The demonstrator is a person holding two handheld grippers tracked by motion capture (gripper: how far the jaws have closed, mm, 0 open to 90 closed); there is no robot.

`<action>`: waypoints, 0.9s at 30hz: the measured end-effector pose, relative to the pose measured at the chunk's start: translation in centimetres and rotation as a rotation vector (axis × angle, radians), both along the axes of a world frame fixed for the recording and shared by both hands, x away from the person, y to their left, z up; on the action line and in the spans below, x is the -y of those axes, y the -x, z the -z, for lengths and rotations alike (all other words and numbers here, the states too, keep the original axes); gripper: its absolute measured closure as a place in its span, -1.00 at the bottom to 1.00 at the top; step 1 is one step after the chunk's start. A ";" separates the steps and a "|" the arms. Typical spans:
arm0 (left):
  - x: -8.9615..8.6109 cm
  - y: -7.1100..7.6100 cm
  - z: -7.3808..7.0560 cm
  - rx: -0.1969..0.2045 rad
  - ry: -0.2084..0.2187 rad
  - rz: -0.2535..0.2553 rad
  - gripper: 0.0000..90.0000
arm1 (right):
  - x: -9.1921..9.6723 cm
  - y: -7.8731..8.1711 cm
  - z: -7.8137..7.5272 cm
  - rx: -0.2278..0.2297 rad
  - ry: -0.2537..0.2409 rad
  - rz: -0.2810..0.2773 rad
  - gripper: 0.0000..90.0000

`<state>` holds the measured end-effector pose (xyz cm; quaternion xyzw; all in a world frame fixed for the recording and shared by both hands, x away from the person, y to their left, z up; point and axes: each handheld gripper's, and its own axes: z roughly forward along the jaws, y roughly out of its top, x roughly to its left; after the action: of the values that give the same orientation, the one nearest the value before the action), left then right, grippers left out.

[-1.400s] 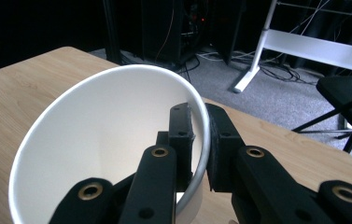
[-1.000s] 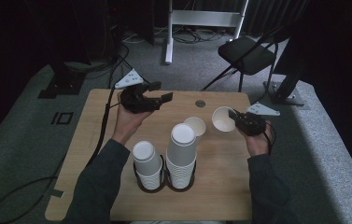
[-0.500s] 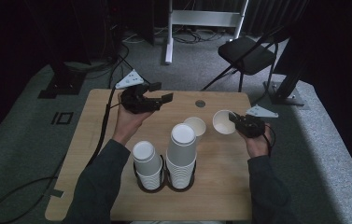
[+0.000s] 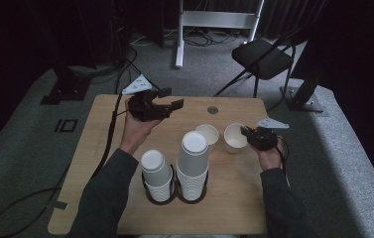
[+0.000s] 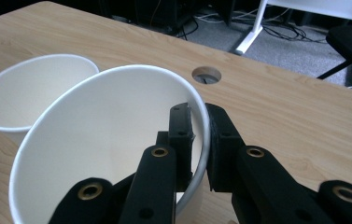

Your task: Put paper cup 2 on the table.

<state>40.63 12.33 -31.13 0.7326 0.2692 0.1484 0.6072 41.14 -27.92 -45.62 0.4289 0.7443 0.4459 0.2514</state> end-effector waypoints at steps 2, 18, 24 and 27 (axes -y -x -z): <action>0.0 0.0 0.0 -0.001 0.002 0.000 -0.32 | 0.1 -0.1 0.3 -0.007 0.000 0.003 0.83; 0.0 0.0 0.2 -0.004 0.003 0.001 -0.32 | 0.8 -0.9 2.2 -0.089 -0.014 0.022 0.31; -0.2 -0.1 0.4 -0.005 0.006 -0.006 -0.32 | 1.2 0.0 0.8 -0.003 0.002 0.083 0.02; -0.2 -0.1 0.4 -0.007 0.009 -0.007 -0.32 | 1.0 0.8 -0.5 0.058 -0.005 0.084 -0.02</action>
<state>40.73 12.55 -31.54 0.7294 0.2747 0.1468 0.6091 40.35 -28.93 -45.16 0.4472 0.7170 0.4491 0.2904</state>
